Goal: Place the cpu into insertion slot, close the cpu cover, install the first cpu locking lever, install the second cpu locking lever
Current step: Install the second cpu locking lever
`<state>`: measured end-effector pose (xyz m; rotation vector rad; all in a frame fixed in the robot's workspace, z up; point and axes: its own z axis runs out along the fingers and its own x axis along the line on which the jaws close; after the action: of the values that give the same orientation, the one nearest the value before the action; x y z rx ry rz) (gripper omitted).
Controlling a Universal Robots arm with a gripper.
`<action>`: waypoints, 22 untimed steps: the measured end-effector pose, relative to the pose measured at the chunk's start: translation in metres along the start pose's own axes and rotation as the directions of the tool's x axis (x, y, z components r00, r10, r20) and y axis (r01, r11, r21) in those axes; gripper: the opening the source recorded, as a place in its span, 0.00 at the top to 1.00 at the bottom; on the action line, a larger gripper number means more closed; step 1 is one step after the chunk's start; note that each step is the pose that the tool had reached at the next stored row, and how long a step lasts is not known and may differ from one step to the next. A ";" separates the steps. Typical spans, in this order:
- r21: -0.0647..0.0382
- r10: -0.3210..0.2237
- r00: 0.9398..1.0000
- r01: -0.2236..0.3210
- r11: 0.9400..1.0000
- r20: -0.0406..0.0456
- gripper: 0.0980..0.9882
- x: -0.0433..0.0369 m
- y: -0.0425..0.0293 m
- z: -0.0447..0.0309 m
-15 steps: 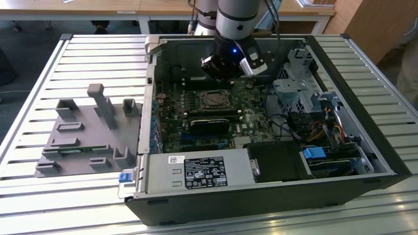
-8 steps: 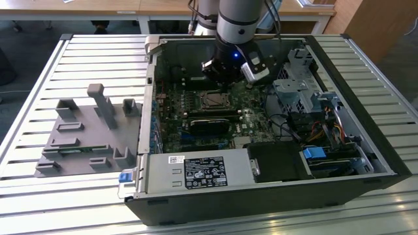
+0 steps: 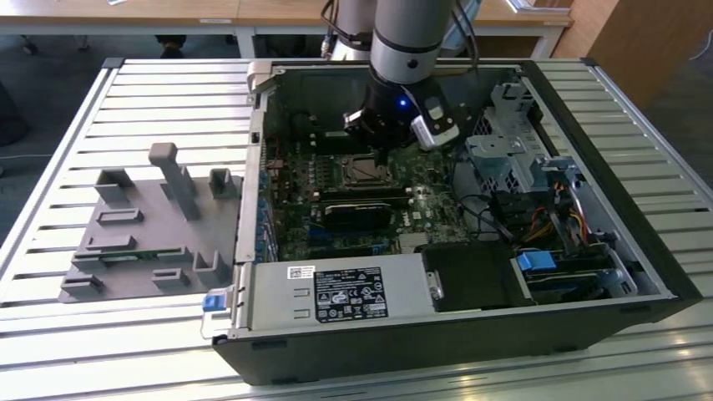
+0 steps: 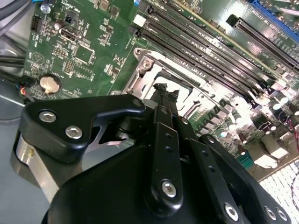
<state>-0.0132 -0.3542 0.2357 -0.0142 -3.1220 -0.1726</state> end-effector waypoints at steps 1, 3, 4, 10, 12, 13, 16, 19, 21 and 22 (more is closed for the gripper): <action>0.000 0.000 1.000 0.000 1.000 -0.001 0.98 0.0000 -0.0004 0.0007; 0.000 0.000 1.000 0.000 1.000 -0.002 0.98 0.0000 -0.0025 0.0012; 0.000 0.000 1.000 0.000 1.000 -0.002 0.98 0.0000 -0.0039 0.0014; 0.000 0.000 1.000 0.000 1.000 -0.002 0.98 -0.0001 -0.0107 0.0014; 0.000 0.000 1.000 0.000 1.000 -0.002 0.98 -0.0001 -0.0139 0.0012; 0.000 0.000 1.000 0.000 1.000 -0.002 0.98 -0.0001 -0.0154 0.0010; 0.000 0.000 1.000 0.000 1.000 -0.002 0.98 0.0002 -0.0192 0.0007; 0.000 0.000 1.000 0.000 1.000 -0.002 0.98 0.0031 -0.0212 0.0009; 0.000 0.000 1.000 0.000 1.000 -0.002 0.98 0.0075 -0.0217 0.0012; 0.000 0.000 1.000 0.000 1.000 -0.002 0.98 0.0104 -0.0219 0.0014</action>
<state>-0.0239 -0.3757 0.2320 -0.0144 -3.1201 -0.1725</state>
